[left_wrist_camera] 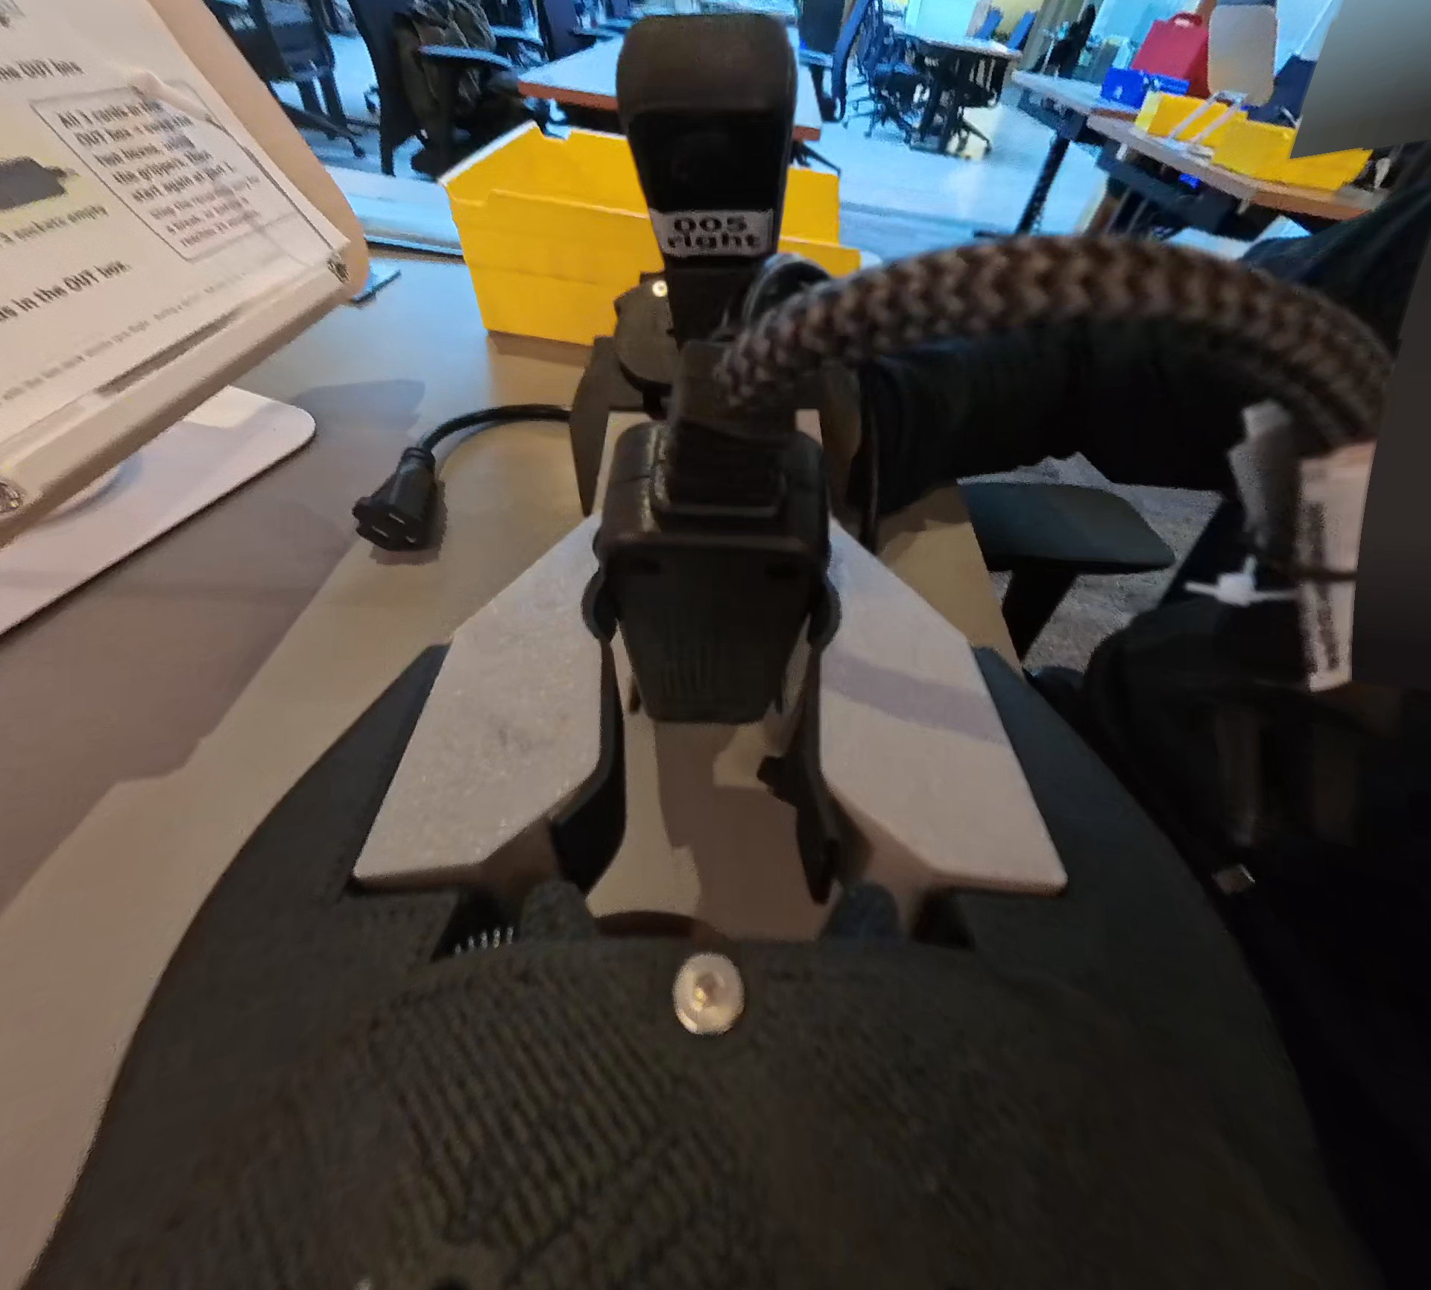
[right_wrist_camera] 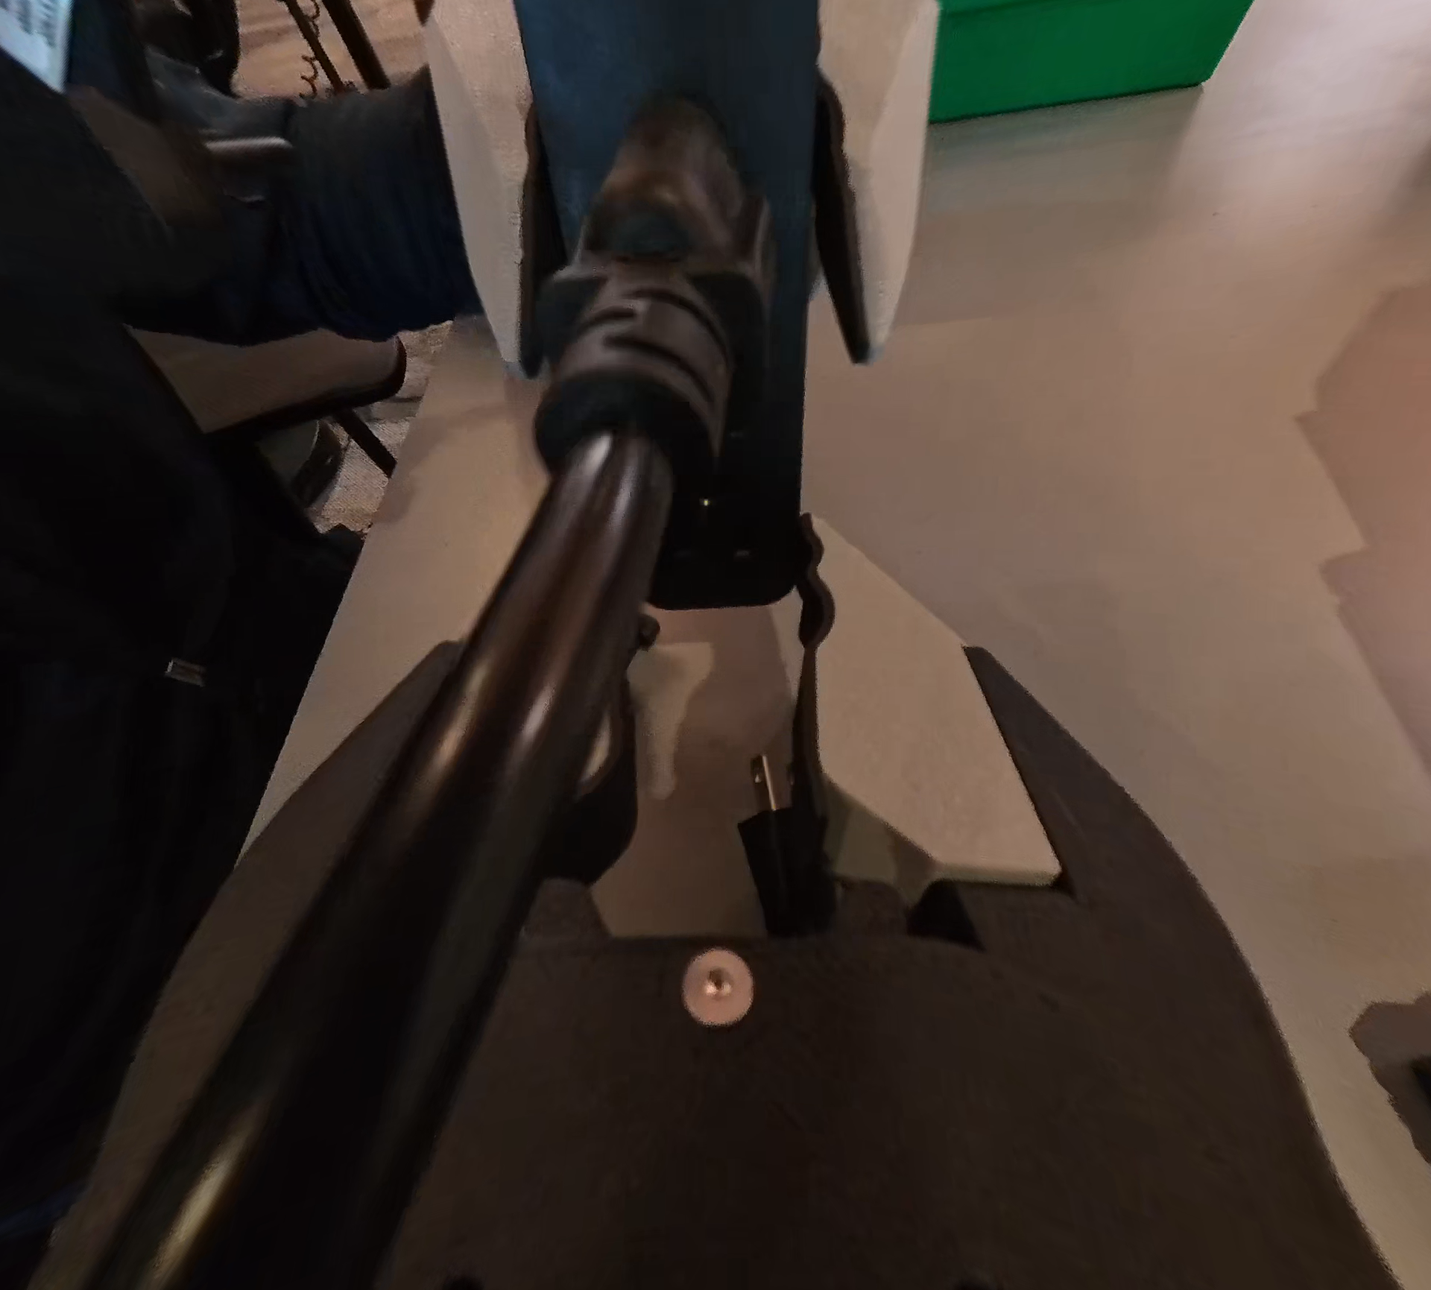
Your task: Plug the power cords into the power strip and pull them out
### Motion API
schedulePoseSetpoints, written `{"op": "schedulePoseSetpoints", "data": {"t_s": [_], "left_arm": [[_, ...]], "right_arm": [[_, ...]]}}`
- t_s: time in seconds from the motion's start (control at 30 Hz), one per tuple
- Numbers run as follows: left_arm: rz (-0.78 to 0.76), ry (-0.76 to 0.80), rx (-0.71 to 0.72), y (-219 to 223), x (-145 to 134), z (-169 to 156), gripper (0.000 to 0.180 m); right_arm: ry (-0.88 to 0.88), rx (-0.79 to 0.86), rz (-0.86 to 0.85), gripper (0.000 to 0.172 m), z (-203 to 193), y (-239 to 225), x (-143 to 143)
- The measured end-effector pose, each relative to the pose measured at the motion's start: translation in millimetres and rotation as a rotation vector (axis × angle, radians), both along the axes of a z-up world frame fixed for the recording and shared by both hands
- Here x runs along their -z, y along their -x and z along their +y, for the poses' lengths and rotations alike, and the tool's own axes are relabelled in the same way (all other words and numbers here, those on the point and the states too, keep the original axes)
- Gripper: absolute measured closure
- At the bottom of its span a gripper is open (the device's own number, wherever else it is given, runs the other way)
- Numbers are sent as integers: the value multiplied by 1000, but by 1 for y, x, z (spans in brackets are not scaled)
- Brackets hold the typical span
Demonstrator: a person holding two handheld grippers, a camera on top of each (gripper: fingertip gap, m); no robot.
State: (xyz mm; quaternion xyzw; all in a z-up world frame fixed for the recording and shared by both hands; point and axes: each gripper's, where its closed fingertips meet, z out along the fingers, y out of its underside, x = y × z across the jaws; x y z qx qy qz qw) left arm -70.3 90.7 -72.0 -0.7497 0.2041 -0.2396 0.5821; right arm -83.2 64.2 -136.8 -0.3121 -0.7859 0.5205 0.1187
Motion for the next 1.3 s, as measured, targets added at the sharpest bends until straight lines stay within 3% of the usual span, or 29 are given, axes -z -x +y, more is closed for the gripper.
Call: {"op": "schedulePoseSetpoints", "data": {"t_s": [0.2, 0.37, 0.43, 0.67, 0.73, 0.87, 1.1, 1.3], "left_arm": [[129, 97, 23, -7, 30, -1, 131], [203, 92, 15, -12, 39, 3, 121], [195, 71, 15, -12, 36, 4, 133], [201, 1, -13, -10, 25, 8, 134], [171, -11, -16, -10, 20, 9, 134], [144, -32, -25, -14, 17, 14, 134], [147, -56, -46, -13, 14, 15, 134], [135, -50, -21, -18, 17, 15, 134]], "right_arm": [[8, -9, 29, 133, -2, -1, -9], [-164, -33, -33, 134, -2, -8, 14], [-164, -11, -27, 133, 2, -6, 11], [-128, 1, -10, 133, 12, -7, 0], [-108, 1, -13, 125, 16, -9, -1], [-43, -22, -35, 131, 13, -11, -7], [-60, -28, -77, 114, 13, -11, 5], [-99, -34, -49, 131, 5, -8, 5]]}}
